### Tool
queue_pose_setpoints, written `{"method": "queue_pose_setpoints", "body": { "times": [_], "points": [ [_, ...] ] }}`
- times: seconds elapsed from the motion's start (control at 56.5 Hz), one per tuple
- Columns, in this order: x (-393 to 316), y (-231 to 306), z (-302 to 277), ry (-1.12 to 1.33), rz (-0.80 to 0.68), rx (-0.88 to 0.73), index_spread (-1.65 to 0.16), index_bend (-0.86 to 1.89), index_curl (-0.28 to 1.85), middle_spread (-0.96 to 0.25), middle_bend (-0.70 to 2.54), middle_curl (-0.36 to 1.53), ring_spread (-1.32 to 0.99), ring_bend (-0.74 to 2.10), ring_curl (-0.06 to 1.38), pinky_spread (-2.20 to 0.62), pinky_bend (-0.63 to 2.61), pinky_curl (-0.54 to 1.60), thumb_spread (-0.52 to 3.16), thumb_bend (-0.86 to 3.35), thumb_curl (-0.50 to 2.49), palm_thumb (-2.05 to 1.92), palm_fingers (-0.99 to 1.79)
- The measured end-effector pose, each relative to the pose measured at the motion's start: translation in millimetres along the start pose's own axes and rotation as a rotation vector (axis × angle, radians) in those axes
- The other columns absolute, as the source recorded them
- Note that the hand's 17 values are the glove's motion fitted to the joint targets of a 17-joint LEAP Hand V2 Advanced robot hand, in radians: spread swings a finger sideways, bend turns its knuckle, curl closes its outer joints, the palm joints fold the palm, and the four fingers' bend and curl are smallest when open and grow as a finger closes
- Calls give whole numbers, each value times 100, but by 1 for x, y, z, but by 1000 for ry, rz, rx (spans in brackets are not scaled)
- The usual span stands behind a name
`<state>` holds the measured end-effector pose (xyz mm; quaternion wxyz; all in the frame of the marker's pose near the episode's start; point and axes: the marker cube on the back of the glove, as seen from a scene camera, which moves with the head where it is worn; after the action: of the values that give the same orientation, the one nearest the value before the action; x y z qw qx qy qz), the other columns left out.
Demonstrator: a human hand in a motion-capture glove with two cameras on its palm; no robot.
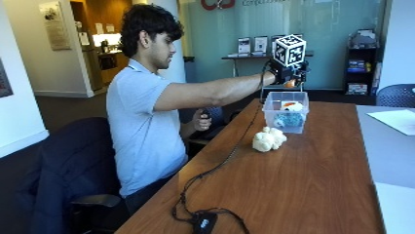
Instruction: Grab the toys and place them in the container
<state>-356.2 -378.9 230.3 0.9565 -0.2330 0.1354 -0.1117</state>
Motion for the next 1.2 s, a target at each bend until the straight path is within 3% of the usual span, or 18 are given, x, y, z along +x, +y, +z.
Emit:
{"method": "queue_pose_setpoints", "body": {
  "times": [0.071,0.142,0.177,0.23,0.319,0.496,0.779,0.939,1.045,1.116,1.205],
  "points": [
    [-32,-21,21,-23,-27,-5,-27,21,42,3,40,50,-28,98,60,-27,118,47,149,47,62,74,59],
    [-43,-23,29,-102,-39,-108,-28,25,45,4,32,49,-25,89,59,-27,120,49,154,41,55,59,41],
    [-46,-20,32,-132,-52,-150,-29,31,48,5,20,45,-20,64,55,-23,120,49,153,32,48,41,-4],
    [-44,-15,33,-140,-63,-163,-30,36,50,5,16,43,-14,44,51,-14,111,48,148,19,41,20,-27],
    [-28,1,32,-103,-58,-188,-31,32,45,5,12,39,-8,26,40,-7,101,41,143,9,37,7,-20],
    [45,70,40,-103,85,-399,-32,19,41,4,12,32,-3,21,36,0,93,36,139,2,34,0,-15],
    [122,172,91,59,233,-644,-32,7,28,6,4,21,2,14,30,5,114,40,140,1,34,5,-38],
    [121,195,121,146,191,-672,-32,8,24,6,3,16,4,13,27,6,122,42,142,3,34,12,-42],
    [118,195,135,192,159,-608,-31,4,20,6,6,14,4,18,26,3,130,43,150,8,35,21,-34],
    [119,193,140,195,121,-531,-31,3,17,7,10,15,3,23,28,-3,133,43,158,14,36,29,-24],
    [121,190,145,162,96,-439,-31,10,15,7,15,16,-2,56,36,-14,134,42,168,26,39,43,16]
  ]
}}
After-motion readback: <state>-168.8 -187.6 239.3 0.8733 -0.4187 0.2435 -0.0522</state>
